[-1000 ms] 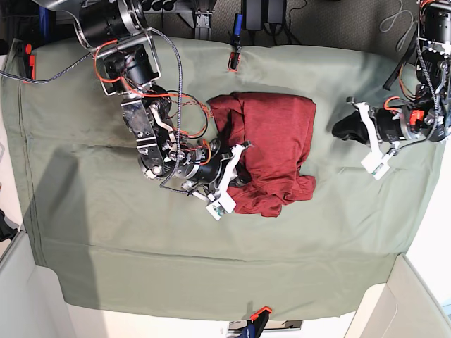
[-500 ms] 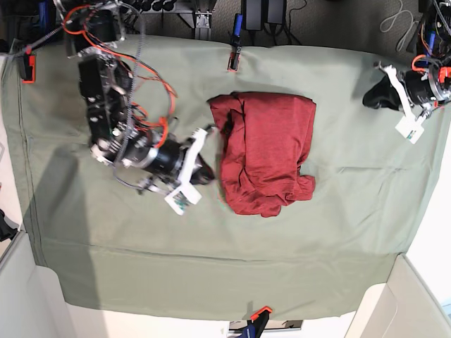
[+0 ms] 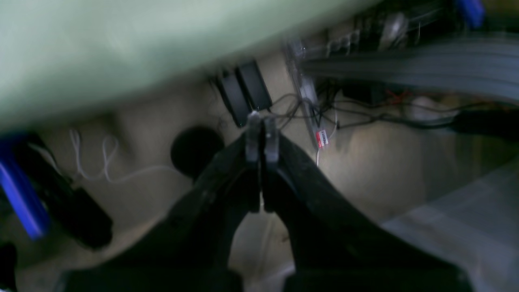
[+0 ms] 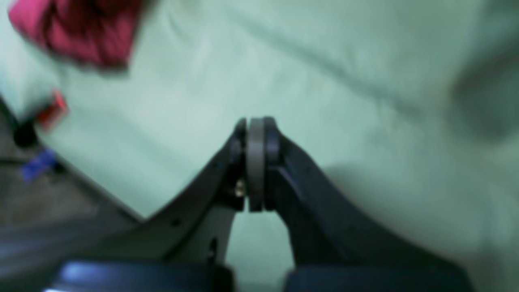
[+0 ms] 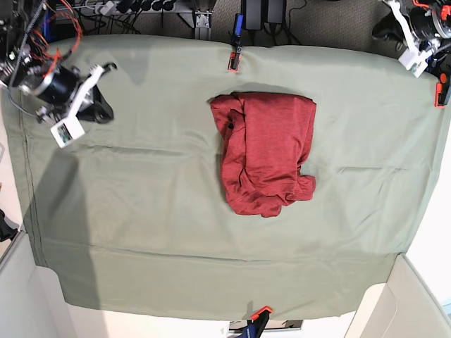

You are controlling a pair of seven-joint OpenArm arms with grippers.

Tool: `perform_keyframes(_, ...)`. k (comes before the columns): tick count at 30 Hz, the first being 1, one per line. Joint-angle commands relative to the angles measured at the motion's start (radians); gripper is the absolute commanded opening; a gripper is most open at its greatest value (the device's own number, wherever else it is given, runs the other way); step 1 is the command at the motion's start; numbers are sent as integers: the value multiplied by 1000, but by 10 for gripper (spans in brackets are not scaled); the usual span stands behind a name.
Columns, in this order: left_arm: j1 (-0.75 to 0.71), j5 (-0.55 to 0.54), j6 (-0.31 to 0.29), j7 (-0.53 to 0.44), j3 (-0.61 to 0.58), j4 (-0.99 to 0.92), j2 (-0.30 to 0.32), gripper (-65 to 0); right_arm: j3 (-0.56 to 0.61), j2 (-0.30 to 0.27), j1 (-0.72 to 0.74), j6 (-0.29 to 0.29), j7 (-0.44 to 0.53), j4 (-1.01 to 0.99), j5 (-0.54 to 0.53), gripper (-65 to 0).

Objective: Fold the T-shirt properly

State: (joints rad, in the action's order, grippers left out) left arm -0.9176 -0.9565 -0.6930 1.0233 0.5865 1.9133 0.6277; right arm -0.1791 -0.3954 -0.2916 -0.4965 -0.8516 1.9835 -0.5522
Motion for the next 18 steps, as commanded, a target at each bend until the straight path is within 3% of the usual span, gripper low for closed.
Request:
perform_keyframes(1,-19,-2,-5,-21,13,14,18,-650,-30,-21,-19,-2,18,35,-24,-650)
perform_keyframes(7,-78,14,-5,-21,12,14,18,-650,-187,-36,-214,-17,-25,153,-62,-650)
perform_keyframes(10,-83,14,-5,-18,12,13,15,-650,-211,-32,-320,-25,-25,166,-61,-650)
perform_keyframes(18,-137,14,-5,72,-16,8,-53,-650,-195,60,-559,-27,-97,165,-61,-650)
